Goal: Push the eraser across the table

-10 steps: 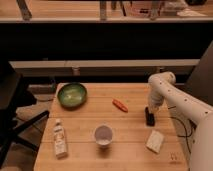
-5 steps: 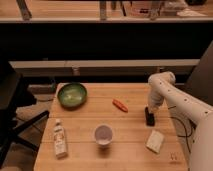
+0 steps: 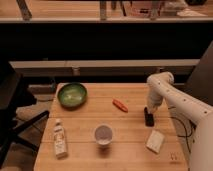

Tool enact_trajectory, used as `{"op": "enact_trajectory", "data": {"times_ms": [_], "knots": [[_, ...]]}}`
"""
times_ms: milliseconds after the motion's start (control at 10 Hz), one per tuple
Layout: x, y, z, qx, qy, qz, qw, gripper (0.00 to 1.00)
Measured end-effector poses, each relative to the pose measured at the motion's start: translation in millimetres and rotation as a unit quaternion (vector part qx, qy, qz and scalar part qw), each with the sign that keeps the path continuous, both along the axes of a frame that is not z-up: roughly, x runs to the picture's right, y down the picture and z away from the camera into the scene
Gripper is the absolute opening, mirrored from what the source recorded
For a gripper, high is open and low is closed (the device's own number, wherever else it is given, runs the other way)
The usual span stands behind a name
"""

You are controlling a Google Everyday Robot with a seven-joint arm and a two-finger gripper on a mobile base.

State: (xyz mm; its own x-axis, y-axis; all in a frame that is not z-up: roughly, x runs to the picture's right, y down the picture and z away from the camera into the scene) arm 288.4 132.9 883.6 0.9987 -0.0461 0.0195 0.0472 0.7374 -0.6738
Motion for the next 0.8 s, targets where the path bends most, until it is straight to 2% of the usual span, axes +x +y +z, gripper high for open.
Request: {"op": "enact_trajectory", "data": {"times_ms": [300,800], "knots": [[-16,2,-0.8,-0.002,-0.007,-0.013,0.9999,0.00],[-18,1,-0.8,-0.001,-0.008,-0.017,0.9998,0.00]]}}
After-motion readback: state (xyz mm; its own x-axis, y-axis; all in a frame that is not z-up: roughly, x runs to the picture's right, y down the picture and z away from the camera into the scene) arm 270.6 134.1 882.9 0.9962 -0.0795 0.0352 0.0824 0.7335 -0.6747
